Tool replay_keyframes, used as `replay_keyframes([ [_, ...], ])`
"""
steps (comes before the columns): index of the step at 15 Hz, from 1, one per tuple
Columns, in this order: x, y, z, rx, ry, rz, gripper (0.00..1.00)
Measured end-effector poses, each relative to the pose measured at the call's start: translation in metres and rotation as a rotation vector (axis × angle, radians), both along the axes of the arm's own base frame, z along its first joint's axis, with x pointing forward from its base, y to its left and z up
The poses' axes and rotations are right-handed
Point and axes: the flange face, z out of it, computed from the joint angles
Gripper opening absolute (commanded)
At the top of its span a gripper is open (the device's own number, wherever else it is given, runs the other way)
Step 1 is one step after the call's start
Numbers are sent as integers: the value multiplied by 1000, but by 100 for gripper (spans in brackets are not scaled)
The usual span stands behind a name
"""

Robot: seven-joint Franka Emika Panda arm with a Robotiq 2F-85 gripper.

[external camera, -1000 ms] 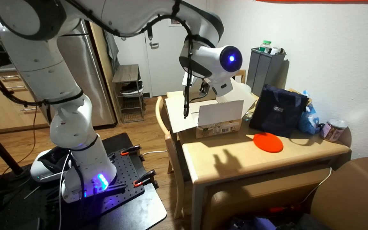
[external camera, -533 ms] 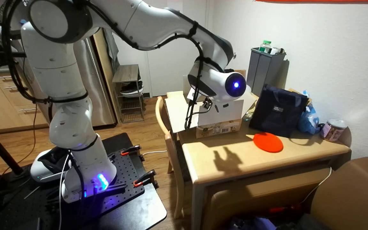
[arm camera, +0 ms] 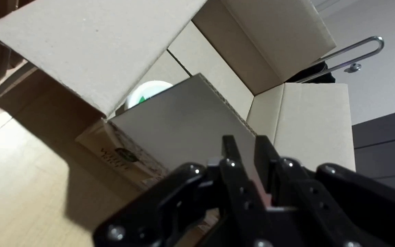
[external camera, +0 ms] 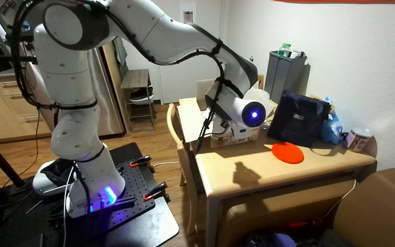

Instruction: Close three flaps of the box

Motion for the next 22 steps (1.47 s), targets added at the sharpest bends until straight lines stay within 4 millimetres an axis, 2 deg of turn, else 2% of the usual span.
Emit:
replay_keyframes([
  [4, 1, 3, -8, 18, 9, -8, 0],
  [14, 25, 62, -11, 27, 10, 107, 0],
  [22, 37, 82, -22, -6, 31, 162, 0],
])
